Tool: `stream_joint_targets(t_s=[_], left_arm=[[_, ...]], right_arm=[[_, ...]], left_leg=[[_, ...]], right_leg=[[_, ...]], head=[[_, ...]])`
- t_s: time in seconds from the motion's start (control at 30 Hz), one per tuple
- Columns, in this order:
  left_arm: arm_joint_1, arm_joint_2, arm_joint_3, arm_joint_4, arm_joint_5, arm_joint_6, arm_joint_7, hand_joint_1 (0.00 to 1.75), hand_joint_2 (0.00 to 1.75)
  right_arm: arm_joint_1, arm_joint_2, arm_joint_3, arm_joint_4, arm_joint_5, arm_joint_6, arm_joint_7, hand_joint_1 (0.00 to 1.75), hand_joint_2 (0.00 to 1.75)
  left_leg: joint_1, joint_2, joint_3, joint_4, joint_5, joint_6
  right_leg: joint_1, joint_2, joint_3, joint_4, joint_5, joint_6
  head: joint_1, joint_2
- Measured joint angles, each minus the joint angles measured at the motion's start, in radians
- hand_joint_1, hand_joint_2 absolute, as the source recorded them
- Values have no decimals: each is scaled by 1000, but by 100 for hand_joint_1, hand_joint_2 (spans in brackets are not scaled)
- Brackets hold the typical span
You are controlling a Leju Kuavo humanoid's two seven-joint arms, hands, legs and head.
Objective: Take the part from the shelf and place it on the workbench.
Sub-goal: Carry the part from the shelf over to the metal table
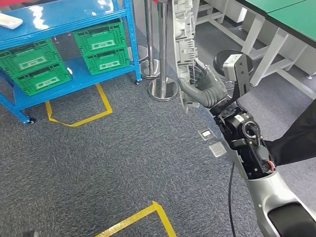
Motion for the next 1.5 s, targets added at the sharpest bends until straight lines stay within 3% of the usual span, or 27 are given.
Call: stream_joint_targets(t_s=[0.07, 0.17, 0.2, 0.23, 0.27, 0.37, 0.43, 0.53, 0.6, 0.67, 0.7, 0.73, 0.77, 0.8, 0.87, 0.9, 1.0, 1.07, 1.1, 1.2, 1.23, 1.27, 1.3, 1.37, 1.4, 1.43, 1.5], left_arm=[[-3, -1, 0, 0, -1, 0, 0, 0, 0], [-2, -3, 0, 0, -2, -1, 0, 0, 0], [-2, -4, 0, 0, -2, -1, 1, 0, 0], [-1, -4, 0, 0, -2, -1, 1, 0, 0], [-1, -5, 0, 0, -2, -1, 1, 0, 0], [-1, -6, 0, 0, -2, -1, 1, 0, 0], [0, -6, 0, 0, -1, -1, 1, 0, 0], [1, -6, 0, 0, -1, 0, 0, 0, 0], [0, -7, 0, 0, -2, 0, 0, 0, 0], [1, -6, 0, 0, -2, 0, 0, 0, 0], [3, -6, 0, 0, -2, 0, 0, 0, 0], [5, -7, 0, 0, -2, 0, 0, 0, 0], [6, -7, 0, 0, -2, 0, 0, 0, 0], [6, -7, 0, 0, -2, 0, 0, 0, 0], [4, -5, 0, 0, -2, 0, 0, 0, 0], [3, -4, 0, 0, -2, 0, 0, 0, 0], [2, -4, 0, 0, -2, 0, 0, 0, 0], [0, -4, 0, 0, -2, 0, 0, 0, 0], [-2, -4, 0, 0, -2, 0, 0, 0, 0], [0, -4, 0, 0, -2, 0, 0, 0, 0], [0, -5, 0, 0, -2, 0, 0, 0, 0], [1, -5, 0, 0, -2, 0, 0, 0, 0], [0, -6, 0, 0, -2, 0, 0, 0, 0], [0, -7, 0, 0, -2, 0, 0, 0, 0], [0, -7, 0, 0, -2, 0, 0, 0, 0], [0, -7, 0, 0, -2, 0, 0, 0, 0], [1, -7, 0, 0, -2, 0, 0, 0, 0]], right_arm=[[0, 0, -1, 0, 0, -3, 0, 175, 175], [2, 0, 0, 0, 0, -4, 0, 175, 175], [5, 0, 0, 0, 0, -4, 1, 175, 175], [8, 0, 0, 0, 0, -4, 3, 175, 175], [11, 0, 0, 0, 0, -5, 4, 175, 175], [10, 0, 0, 0, 0, -5, 5, 175, 175], [8, 0, 1, -1, 0, -5, 5, 175, 175], [10, 0, 0, -1, 0, -6, 6, 175, 175], [11, 0, 0, -2, 0, -6, 5, 175, 175], [11, 0, 0, -3, 0, -6, 5, 175, 175], [12, 0, 0, -3, 0, -6, 5, 175, 175], [14, 0, 0, -3, 0, -6, 5, 175, 175], [15, 0, 0, -3, 0, -6, 6, 175, 175], [16, 0, 1, -3, 0, -6, 6, 175, 175], [15, 0, 0, -3, 0, -6, 6, 175, 175], [14, 0, 0, -3, 0, -6, 5, 175, 175], [15, 0, 0, -3, 0, -7, 5, 175, 175], [16, 0, -1, -3, 0, -7, 5, 175, 175], [16, 0, -1, -4, 0, -7, 5, 175, 175], [17, 0, 0, -4, 0, -6, 5, 175, 175], [19, 0, 0, -3, 0, -6, 5, 175, 175], [20, 0, 0, -3, 0, -6, 6, 175, 175], [21, 0, 0, -3, 0, -7, 6, 175, 175], [19, 0, 0, -3, 0, -7, 6, 175, 175], [16, 0, 0, -4, 0, -7, 6, 175, 175], [14, 0, 0, -4, 0, -7, 5, 175, 175], [14, 0, 0, -4, 0, -7, 5, 175, 175]], left_leg=[[6, 13, 5, -10, 5, 9], [8, 31, 7, -13, 5, 15], [8, 36, 8, -13, 5, 15], [8, 41, 8, -12, 4, 15], [8, 45, 9, -11, 2, 14], [5, 54, 10, -1, -7, 3], [0, 62, 7, 4, -9, -6], [0, 72, 4, 12, -19, -19], [3, 58, -28, 86, -68, -29], [5, 41, -97, 234, -137, -35], [6, 38, -127, 295, -156, -37], [6, 37, -143, 323, -156, -37], [7, 36, -138, 308, -136, -36], [7, 34, -114, 253, -101, -34], [9, 12, -44, 99, -31, -27], [9, 2, -19, 46, -13, -24], [8, 0, -4, 10, -7, -12], [10, 11, 0, 3, -3, 0], [12, 17, 1, 0, -1, 6], [11, 33, 2, 0, -2, 13], [10, 37, 2, 0, -2, 13], [10, 41, 3, 0, -3, 13], [10, 45, 5, 1, -4, 12], [8, 51, 8, 4, -8, 7], [5, 54, 8, 6, -10, 3], [2, 58, 7, 8, -11, -1], [-2, 69, 5, 9, -11, -8]], right_leg=[[2, -15, -17, 38, -28, 10], [0, -47, -101, 231, -124, 22], [-2, -51, -125, 283, -140, 26], [-4, -53, -132, 300, -136, 28], [-6, -56, -118, 272, -112, 30], [-5, -87, -19, 67, -21, 26], [0, -101, 5, 10, -12, 17], [1, -85, 4, 4, -8, -1], [-3, -76, 6, -1, -3, -13], [-3, -66, 4, -2, -1, -19], [-3, -59, 4, -1, -1, -20], [-3, -53, 4, -1, -1, -20], [-3, -45, 4, -1, -1, -20], [-3, -38, 5, -1, -1, -19], [-1, -24, 5, 1, -1, -16], [0, -17, 3, 2, -1, -12], [0, -1, -3, 0, 4, 5], [0, -14, -11, 21, -13, 15], [0, -27, -28, 61, -39, 19], [0, -52, -119, 270, -137, 27], [0, -53, -136, 310, -146, 28], [0, -54, -133, 307, -134, 28], [0, -57, -109, 261, -105, 26], [3, -77, -35, 112, -36, 20], [5, -86, -7, 53, -18, 16], [8, -93, 7, 19, -11, 11], [10, -87, 9, 5, -13, 2]], head=[[6, 0], [21, 0], [25, 0], [28, 0], [31, 0], [44, 0], [45, 0], [36, 0], [26, 0], [12, 0], [9, 0], [7, 0], [5, 0], [3, 0], [-2, 0], [-2, 0], [2, 0], [5, 0], [10, 0], [25, 0], [28, 0], [31, 0], [36, 0], [45, 0], [49, 0], [49, 0], [46, 0]])
